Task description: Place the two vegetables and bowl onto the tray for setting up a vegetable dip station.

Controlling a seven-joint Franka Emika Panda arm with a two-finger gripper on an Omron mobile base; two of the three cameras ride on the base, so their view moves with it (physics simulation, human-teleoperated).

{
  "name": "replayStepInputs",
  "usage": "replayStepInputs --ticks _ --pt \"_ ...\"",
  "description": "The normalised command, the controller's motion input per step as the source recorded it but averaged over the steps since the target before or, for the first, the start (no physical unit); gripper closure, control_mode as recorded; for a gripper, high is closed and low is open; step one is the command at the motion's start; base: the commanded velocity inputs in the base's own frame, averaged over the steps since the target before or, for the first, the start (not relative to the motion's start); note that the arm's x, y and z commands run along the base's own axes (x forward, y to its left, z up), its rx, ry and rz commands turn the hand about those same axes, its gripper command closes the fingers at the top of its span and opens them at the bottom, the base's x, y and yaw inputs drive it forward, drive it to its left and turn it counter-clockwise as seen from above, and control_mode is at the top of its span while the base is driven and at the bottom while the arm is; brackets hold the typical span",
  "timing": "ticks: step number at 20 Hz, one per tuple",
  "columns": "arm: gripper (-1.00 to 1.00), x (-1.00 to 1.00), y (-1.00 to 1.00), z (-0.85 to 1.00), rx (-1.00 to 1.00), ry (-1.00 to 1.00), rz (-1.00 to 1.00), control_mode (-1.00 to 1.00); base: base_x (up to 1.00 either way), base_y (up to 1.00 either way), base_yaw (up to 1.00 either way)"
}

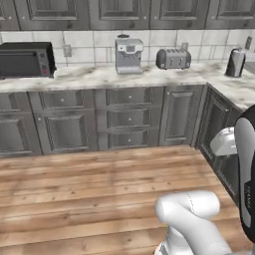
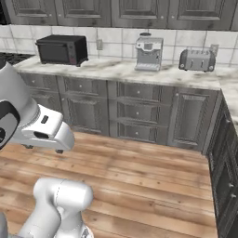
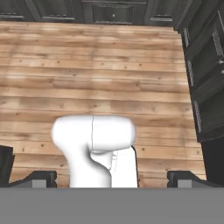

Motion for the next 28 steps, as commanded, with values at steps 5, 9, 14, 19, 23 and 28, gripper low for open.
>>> replayStepInputs --ticks 5,9,14,19,23,28 --pt "-1.0 0.0 0.0 0.0 0.0 0.0 0.0 1.0 1.0 0.0 0.18" --pt "-1.0 0.0 0.0 0.0 0.0 0.0 0.0 1.0 1.0 -0.01 0.3" --pt "-1.0 0.0 0.0 0.0 0.0 0.0 0.0 1.0 1.0 0.0 0.36" --pt "-1.0 0.0 0.0 0.0 0.0 0.0 0.0 1.0 0.93 0.01 0.43" --pt "-1.0 0.0 0.0 0.0 0.0 0.0 0.0 1.0 0.76 0.14 0.5" --pt "-1.0 0.0 0.0 0.0 0.0 0.0 0.0 1.0 0.39 0.31 0.54"
